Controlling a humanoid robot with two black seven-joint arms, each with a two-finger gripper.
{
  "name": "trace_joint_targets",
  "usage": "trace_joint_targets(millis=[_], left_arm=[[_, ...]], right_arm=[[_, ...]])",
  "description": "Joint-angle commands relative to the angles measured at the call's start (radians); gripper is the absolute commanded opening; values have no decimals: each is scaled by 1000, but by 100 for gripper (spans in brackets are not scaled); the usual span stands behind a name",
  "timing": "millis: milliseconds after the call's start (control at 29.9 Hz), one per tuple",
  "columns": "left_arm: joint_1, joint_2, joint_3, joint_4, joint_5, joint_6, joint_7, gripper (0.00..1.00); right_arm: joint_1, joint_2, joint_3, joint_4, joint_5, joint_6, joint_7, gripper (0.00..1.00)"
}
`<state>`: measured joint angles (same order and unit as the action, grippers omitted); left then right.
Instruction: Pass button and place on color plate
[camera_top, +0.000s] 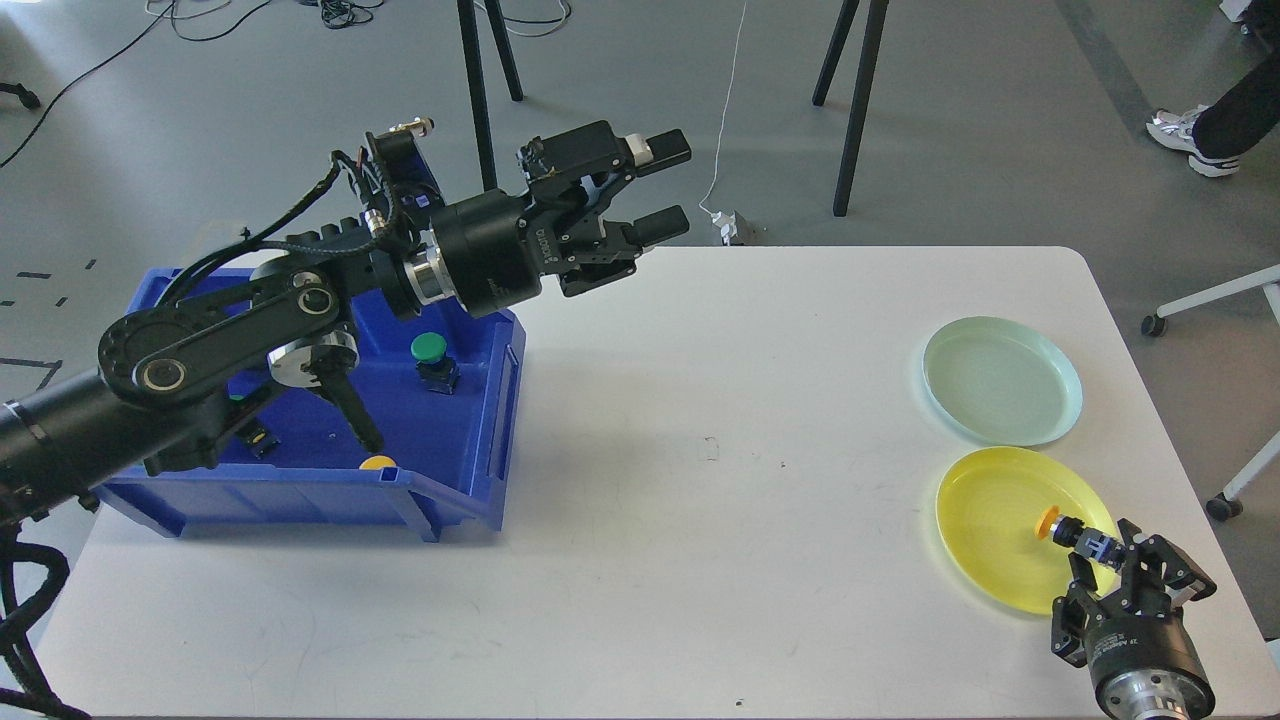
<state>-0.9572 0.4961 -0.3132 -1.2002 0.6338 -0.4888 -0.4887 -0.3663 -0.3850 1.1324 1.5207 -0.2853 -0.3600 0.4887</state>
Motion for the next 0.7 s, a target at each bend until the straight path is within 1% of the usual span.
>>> trace_joint_targets(millis=[0,100,201,301,402,469,535,669], left_arm=[[-18,154,-6,-62,6,0,0,86],[-72,289,13,-49,52,0,0,87],[-95,407,45,-16,240,0,0,87],[-97,481,57,-12,484,0,0,87],[-78,498,63,-6,724,0,0,87],[-60,496,109,5,873,0,0,87],[-55,493,154,40,986,0,0,87],[-51,480,204,163,1106,0,0,86]], right_arm=[[24,0,-3,-1,5,-1,0,67],[36,0,-5,7,6,3,0,73],[72,-3,-3,13,8,13,0,82],[151,-21,-2,38,6,19,0,96],[275,-60,-3,47,5,39,0,99],[369,-92,-13,46,5,76,0,99],[453,-117,-20,41,5,108,-21,99],[576,-195,-75,27,6,124,-22,99]])
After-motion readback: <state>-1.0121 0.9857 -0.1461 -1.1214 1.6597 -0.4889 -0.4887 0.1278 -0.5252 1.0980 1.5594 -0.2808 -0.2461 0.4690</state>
